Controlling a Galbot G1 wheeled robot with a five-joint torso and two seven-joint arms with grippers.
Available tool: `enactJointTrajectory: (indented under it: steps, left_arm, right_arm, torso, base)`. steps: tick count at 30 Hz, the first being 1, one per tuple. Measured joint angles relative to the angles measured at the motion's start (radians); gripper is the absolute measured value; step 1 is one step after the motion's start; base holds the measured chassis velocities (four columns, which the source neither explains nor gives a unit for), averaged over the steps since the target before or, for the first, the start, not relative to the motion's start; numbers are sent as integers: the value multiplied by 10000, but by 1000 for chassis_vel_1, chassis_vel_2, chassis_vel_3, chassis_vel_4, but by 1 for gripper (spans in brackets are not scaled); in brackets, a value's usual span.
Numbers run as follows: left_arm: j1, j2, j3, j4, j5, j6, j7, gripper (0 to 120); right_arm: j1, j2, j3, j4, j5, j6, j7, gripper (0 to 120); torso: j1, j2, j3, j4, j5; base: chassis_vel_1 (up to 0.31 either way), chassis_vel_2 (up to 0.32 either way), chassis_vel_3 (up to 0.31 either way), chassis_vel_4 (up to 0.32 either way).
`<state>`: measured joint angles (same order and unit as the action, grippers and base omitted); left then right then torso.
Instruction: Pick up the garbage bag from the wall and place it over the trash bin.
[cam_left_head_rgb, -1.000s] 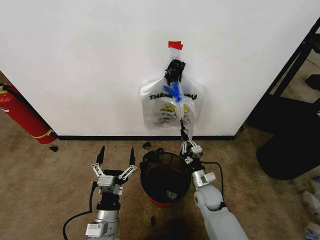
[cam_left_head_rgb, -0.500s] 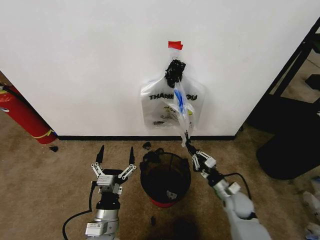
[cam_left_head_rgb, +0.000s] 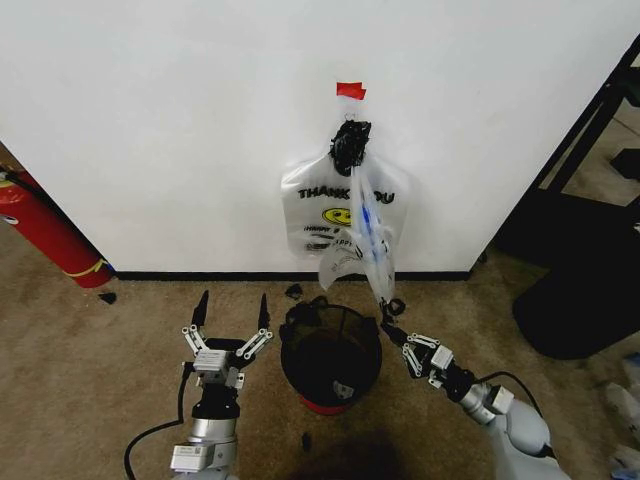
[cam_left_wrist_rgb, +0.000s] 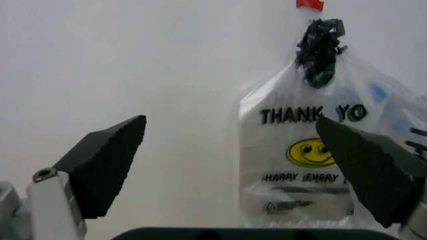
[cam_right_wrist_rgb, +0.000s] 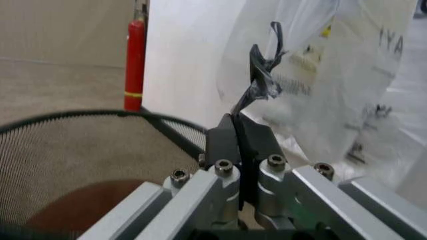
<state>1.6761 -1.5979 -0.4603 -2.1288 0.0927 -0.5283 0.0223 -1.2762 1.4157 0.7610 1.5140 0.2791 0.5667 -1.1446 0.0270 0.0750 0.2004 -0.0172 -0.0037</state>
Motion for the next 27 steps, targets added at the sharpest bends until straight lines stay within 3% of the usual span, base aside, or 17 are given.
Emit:
enactJointTrajectory:
  steps: [10,18,26,27]
  left_arm:
    - [-44,101,-28,-19,-134,12,-13,100]
    - [-58,145,-26,-19,-164,17,-21,100]
    - [-50,149,-14,-19,-168,16,-28,100]
    - [-45,148,-12,-21,-167,14,-29,100]
  right_arm:
    - [75,119,931,-968,-781,792,-977,0]
    - [243,105,1426,-1214,-975,857,-1717,0]
    - [252,117,594,-1211,257,1585,197,1]
    - [257,153,397,-1133,715,1672,483,8]
  torso:
    - [0,0,0,0,0]
    - [0,0,1,0,0]
    - [0,0,1,0,-2]
    - [0,0,1,1,0]
  base:
    - [0,0,0,0]
    - [0,0,0,0]
    - [0,0,0,0]
    - [0,0,0,0]
